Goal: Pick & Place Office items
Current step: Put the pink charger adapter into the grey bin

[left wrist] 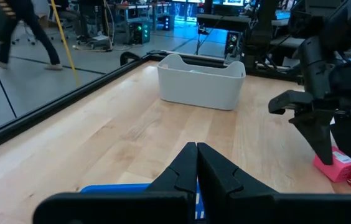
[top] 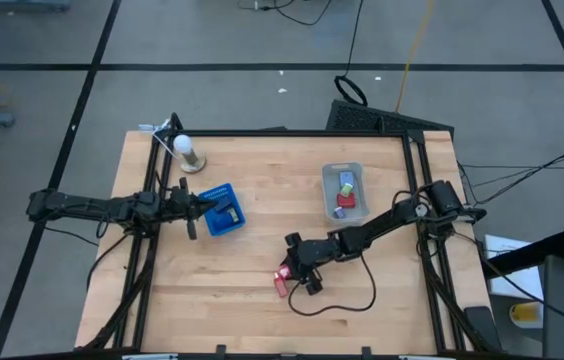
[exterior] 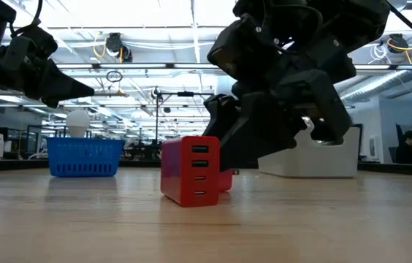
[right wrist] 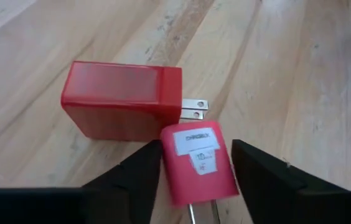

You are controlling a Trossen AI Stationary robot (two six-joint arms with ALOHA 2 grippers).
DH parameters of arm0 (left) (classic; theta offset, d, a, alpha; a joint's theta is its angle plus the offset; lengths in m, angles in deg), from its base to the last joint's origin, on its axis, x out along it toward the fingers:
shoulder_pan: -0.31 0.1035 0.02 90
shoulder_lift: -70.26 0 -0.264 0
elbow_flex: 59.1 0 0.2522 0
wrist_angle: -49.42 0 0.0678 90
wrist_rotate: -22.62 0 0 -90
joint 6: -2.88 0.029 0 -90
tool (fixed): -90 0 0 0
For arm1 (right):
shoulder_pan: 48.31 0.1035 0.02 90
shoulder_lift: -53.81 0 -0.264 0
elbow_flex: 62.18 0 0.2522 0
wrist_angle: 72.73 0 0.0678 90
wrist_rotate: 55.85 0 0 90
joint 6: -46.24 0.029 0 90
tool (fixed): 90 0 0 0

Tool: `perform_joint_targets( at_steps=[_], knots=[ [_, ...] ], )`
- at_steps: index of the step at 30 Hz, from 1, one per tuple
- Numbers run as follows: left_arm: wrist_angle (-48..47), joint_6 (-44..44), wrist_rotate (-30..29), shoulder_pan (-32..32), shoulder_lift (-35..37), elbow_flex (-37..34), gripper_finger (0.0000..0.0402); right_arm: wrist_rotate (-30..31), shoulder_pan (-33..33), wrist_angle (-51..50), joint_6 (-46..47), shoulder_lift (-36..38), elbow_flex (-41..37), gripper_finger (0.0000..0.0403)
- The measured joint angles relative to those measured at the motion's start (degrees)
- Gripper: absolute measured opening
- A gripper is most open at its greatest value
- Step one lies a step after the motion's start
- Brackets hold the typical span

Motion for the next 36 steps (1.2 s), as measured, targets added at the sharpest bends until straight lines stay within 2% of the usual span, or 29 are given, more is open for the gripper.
perform_joint_targets(
  at_steps=[5,13,16,21,26,33,36],
  knots=[
    [0.0,-0.1,0.0,0.0,0.0,0.0,0.001,-1.2,-0.3,-1.3,2.8,0.2,0.0,0.0136],
    [-0.1,-0.5,0.0,0.0,0.0,0.0,0.001,-0.9,-0.6,0.7,7.0,0.5,-0.1,0.0136],
    [-0.1,-0.8,0.0,0.0,0.0,0.0,0.001,1.6,-0.7,2.0,8.2,3.1,-0.2,0.0136],
    [-0.2,-0.9,0.0,0.0,0.0,0.0,0.001,5.9,-0.6,-1.1,6.7,11.5,-0.4,0.0136],
    [-0.2,-0.5,0.0,0.0,0.0,0.0,0.001,6.2,-1.0,4.1,7.0,22.5,-4.5,0.0136],
    [-0.2,-0.5,0.0,0.0,0.0,0.0,0.001,7.3,-3.5,12.8,8.6,39.8,-19.9,0.0136],
    [-0.2,-0.5,0.0,0.0,0.0,0.0,0.001,10.5,-4.4,17.1,10.3,46.4,-28.4,0.0136]
  ],
)
